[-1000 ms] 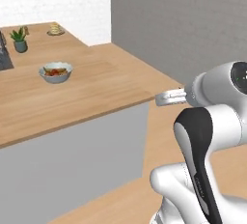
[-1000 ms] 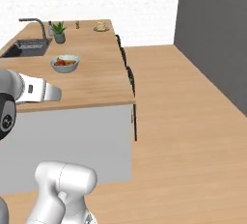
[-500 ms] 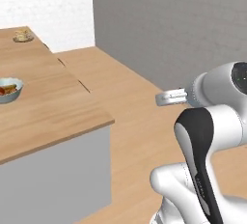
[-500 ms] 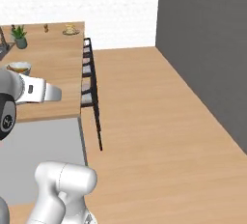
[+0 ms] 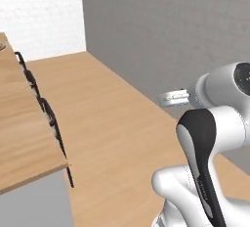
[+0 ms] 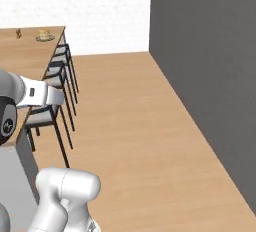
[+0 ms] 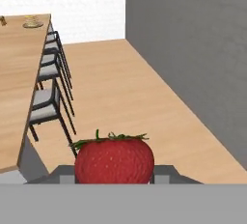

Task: Take the strawberry from the fridge and place it on top of the pancake, located on the dining counter.

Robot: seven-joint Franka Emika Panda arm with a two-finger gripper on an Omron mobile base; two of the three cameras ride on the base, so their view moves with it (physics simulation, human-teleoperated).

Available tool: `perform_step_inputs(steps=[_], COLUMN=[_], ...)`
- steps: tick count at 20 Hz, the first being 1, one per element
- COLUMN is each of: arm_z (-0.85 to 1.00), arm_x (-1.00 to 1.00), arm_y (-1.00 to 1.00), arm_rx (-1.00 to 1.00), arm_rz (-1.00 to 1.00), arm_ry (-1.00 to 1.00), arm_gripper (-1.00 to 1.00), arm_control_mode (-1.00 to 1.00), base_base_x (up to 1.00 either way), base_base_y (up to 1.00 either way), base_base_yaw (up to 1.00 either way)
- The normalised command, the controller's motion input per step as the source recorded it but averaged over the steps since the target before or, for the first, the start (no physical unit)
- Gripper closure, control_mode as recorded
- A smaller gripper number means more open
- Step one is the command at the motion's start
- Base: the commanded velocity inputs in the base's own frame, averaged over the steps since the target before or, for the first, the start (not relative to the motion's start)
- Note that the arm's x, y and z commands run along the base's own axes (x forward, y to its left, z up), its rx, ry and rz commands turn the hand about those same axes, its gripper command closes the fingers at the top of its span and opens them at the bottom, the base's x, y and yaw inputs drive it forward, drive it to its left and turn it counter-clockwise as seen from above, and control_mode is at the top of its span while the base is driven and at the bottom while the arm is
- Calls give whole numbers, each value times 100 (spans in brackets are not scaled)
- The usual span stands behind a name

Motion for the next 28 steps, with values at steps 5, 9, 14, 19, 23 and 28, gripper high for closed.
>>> perform_step_inputs(steps=[5, 9, 14, 19, 23, 28], arm_z=[0, 0, 0, 0, 0, 0], arm_x=[0, 0, 0, 0, 0, 0], arm_y=[0, 0, 0, 0, 0, 0], arm_rx=[0, 0, 0, 0, 0, 0], arm_rz=[0, 0, 0, 0, 0, 0], arm_ry=[0, 0, 0, 0, 0, 0], arm_gripper=[100, 100, 100, 100, 100, 100], arm_control_mode=[100, 100, 100, 100, 100, 100], base_base_x=[100, 100, 100, 100, 100, 100], base_base_y=[-99, -88, -59, -38, -39, -39], base_base_yaw=[16, 23, 35, 41, 42, 41])
